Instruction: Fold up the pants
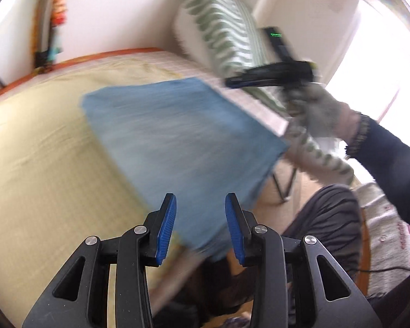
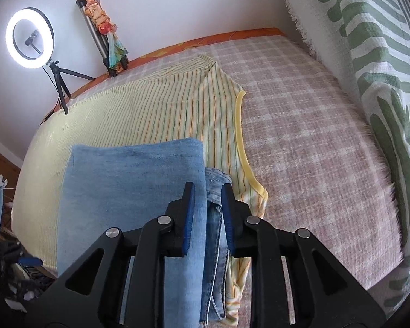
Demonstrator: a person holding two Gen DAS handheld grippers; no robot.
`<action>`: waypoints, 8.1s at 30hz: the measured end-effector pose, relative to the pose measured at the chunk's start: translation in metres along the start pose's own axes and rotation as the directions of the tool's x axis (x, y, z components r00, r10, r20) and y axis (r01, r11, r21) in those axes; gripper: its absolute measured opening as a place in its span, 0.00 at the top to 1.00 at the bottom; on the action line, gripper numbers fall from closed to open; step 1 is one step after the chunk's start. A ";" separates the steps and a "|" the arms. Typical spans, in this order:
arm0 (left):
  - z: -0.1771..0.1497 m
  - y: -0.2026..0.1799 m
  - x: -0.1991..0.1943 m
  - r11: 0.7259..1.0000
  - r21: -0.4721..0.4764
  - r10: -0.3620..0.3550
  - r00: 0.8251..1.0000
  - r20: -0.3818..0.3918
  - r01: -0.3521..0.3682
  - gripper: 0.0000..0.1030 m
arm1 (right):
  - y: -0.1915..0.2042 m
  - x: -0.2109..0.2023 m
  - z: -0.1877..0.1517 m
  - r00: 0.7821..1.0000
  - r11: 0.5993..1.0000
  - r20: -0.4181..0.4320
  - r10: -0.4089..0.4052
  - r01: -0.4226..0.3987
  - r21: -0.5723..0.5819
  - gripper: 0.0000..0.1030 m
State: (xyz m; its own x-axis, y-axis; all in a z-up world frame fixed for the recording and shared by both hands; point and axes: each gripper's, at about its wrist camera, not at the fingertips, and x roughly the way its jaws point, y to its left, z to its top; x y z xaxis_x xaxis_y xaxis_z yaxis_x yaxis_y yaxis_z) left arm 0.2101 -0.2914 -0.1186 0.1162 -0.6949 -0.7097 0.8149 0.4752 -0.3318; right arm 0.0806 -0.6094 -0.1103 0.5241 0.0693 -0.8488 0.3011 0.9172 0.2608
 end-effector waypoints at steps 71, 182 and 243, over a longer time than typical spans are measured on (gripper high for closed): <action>0.025 0.063 0.072 0.940 -0.336 -0.087 0.995 -0.043 0.067 0.45 | -0.001 0.049 -0.043 0.963 0.964 -0.075 0.260 -0.263 -0.031 0.53; 0.264 0.172 0.118 0.944 -0.069 0.329 0.926 0.184 -0.322 0.48 | 0.061 0.118 0.222 0.965 0.967 0.219 -0.141 0.181 -0.177 0.41; 0.094 0.085 -0.053 0.904 -0.080 0.420 0.838 0.347 -0.420 0.17 | 0.208 0.000 0.020 0.861 0.946 0.450 -0.236 0.309 -0.095 0.00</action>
State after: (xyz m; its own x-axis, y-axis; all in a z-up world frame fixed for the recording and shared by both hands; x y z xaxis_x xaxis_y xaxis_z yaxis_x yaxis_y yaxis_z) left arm 0.3263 -0.2652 -0.0508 0.6372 -0.5701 -0.5186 0.6423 0.7648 -0.0515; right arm 0.1598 -0.4262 -0.0471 0.7386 -0.3337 -0.5857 0.3713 0.9266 -0.0597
